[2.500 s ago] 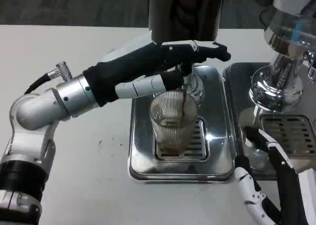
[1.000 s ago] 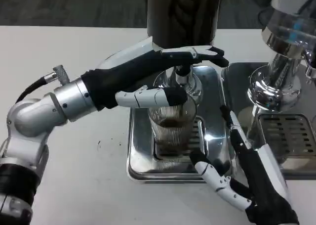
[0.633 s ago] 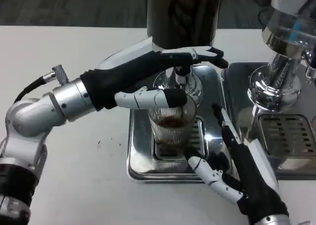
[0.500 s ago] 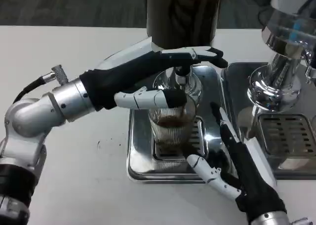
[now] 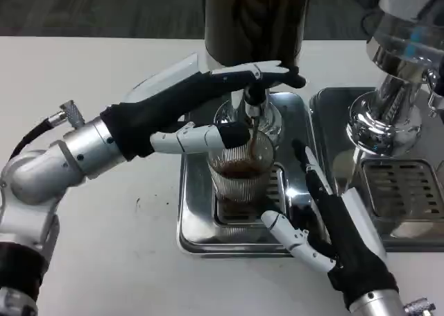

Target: Grasp the cup under the faucet to collect the drink, then remove the cup.

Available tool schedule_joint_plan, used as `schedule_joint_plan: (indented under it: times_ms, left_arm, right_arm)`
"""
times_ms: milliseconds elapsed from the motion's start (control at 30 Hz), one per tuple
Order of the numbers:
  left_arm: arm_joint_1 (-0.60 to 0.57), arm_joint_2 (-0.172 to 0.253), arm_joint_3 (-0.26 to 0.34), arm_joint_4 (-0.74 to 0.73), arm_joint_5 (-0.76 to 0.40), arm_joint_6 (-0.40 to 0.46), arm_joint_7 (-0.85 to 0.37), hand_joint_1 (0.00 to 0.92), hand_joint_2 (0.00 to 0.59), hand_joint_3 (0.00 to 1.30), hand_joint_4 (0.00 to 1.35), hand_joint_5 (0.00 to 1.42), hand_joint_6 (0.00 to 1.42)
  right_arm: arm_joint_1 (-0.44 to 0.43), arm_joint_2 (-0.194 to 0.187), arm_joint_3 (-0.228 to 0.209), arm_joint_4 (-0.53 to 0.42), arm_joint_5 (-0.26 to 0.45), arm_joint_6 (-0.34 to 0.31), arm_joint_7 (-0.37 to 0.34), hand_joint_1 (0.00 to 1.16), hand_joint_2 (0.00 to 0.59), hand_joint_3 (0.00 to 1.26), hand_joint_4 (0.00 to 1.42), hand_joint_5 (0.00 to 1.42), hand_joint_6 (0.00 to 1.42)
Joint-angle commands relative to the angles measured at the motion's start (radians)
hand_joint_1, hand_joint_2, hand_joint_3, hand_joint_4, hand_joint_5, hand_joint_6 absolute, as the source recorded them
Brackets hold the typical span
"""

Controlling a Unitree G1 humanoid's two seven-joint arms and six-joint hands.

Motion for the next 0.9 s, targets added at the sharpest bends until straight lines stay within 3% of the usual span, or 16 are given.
schedule_joint_plan:
  times_ms: [33,333,900]
  left_arm:
    - [0.024,0.006,0.031,0.017,0.031,-0.062,0.054,0.0,0.097,0.24,0.12,0.1,0.14]
    - [0.033,0.028,0.07,0.064,0.1,-0.132,0.165,0.0,0.097,0.24,0.12,0.11,0.15]
    - [0.179,0.092,0.16,-0.002,0.017,-0.127,0.194,0.0,0.118,0.24,0.12,0.11,0.17]
  right_arm:
    - [-0.015,0.002,0.001,0.021,0.014,-0.015,-0.001,0.36,0.242,0.0,0.0,0.0,0.0]
    - [-0.047,0.001,0.005,0.047,0.012,-0.03,-0.007,0.36,0.242,0.0,0.0,0.0,0.0]
    - [-0.104,-0.012,-0.008,0.095,0.042,-0.02,0.019,0.36,0.242,0.0,0.0,0.0,0.0]
